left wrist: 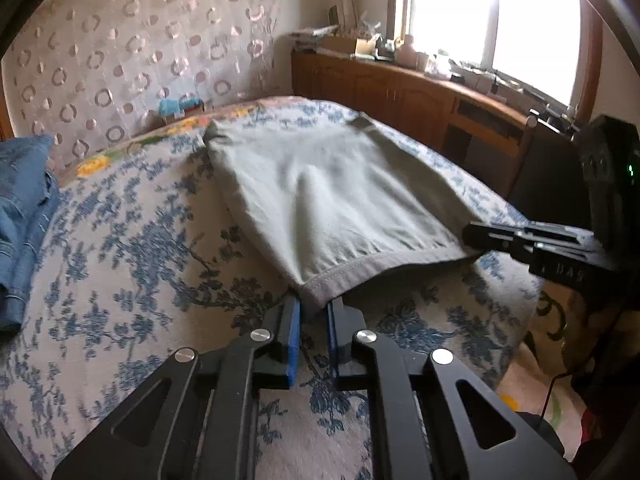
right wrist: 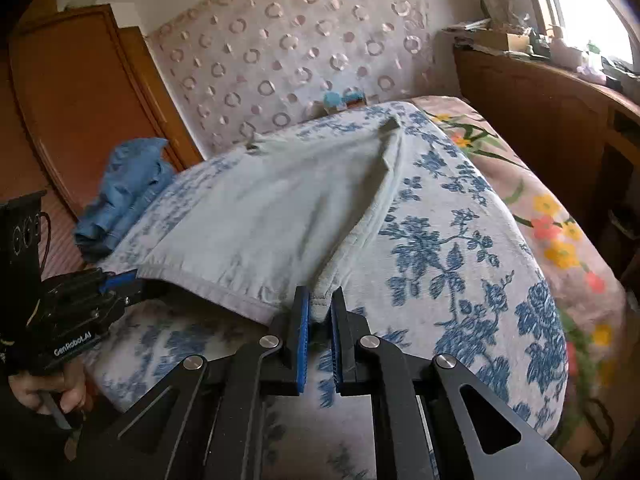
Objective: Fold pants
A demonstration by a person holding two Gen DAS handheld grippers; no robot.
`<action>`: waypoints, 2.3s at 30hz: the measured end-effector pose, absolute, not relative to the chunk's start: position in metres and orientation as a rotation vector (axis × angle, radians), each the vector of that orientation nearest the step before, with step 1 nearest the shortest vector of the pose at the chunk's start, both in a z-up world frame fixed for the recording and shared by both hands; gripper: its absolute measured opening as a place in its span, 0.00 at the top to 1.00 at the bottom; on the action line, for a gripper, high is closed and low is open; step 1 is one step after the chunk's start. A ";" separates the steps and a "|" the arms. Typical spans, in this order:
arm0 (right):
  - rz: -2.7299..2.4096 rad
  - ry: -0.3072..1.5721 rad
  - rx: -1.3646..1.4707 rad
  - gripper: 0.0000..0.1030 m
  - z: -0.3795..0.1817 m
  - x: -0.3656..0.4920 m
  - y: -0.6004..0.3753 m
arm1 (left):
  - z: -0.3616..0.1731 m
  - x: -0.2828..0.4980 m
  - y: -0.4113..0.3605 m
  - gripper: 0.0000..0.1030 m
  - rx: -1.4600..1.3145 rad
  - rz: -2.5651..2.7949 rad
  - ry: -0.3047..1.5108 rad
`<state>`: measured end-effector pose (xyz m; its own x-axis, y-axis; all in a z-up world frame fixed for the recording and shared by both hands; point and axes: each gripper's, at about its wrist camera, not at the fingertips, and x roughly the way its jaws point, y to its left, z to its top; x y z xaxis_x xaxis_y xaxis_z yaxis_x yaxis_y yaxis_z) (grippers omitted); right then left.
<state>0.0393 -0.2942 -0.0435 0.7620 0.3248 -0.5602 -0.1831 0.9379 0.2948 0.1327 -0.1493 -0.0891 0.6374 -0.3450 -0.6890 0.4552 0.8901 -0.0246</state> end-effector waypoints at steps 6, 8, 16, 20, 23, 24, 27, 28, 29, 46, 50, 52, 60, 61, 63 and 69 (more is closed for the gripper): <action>0.329 0.570 0.223 0.91 -0.015 0.013 -0.290 | -0.043 0.103 -0.136 0.90 0.142 -0.454 0.659; 0.353 0.535 0.213 0.91 0.002 0.004 -0.290 | -0.023 0.095 -0.132 0.90 0.145 -0.454 0.626; 0.401 0.395 0.154 0.91 0.075 -0.019 -0.283 | 0.061 0.071 -0.112 0.90 0.173 -0.446 0.483; 0.426 0.348 0.115 0.91 0.105 -0.018 -0.275 | 0.087 0.074 -0.099 0.90 0.168 -0.438 0.453; 0.430 0.329 0.078 0.91 0.118 -0.010 -0.267 | 0.097 0.084 -0.087 0.90 0.138 -0.438 0.455; 0.437 0.332 0.073 0.91 0.119 -0.004 -0.263 | 0.099 0.090 -0.082 0.90 0.129 -0.434 0.458; 0.462 0.351 0.072 0.91 0.121 0.021 -0.261 | 0.100 0.110 -0.074 0.90 0.114 -0.414 0.466; 0.460 0.359 0.061 0.91 0.123 0.030 -0.259 | 0.100 0.116 -0.072 0.90 0.112 -0.413 0.467; 0.453 0.362 0.038 0.91 0.126 0.037 -0.255 | 0.100 0.128 -0.070 0.90 0.111 -0.412 0.467; 0.453 0.441 -0.109 0.91 0.112 0.103 -0.176 | 0.064 0.150 -0.034 0.90 0.114 -0.309 0.478; 0.489 0.513 -0.105 0.91 0.073 0.101 -0.165 | 0.025 0.134 -0.028 0.90 0.109 -0.320 0.560; 0.502 0.561 -0.086 0.91 0.056 0.099 -0.164 | 0.010 0.122 -0.027 0.90 0.107 -0.342 0.585; 0.495 0.589 -0.092 0.91 0.025 0.068 -0.164 | -0.028 0.075 -0.032 0.90 0.083 -0.347 0.616; 0.496 0.585 -0.100 0.91 0.023 0.062 -0.163 | -0.030 0.071 -0.031 0.90 0.075 -0.345 0.617; 0.485 0.582 -0.123 0.91 0.017 0.055 -0.162 | -0.035 0.062 -0.032 0.90 0.059 -0.343 0.618; 0.509 0.585 -0.071 0.91 0.010 0.027 -0.178 | -0.050 0.045 -0.028 0.90 0.034 -0.337 0.634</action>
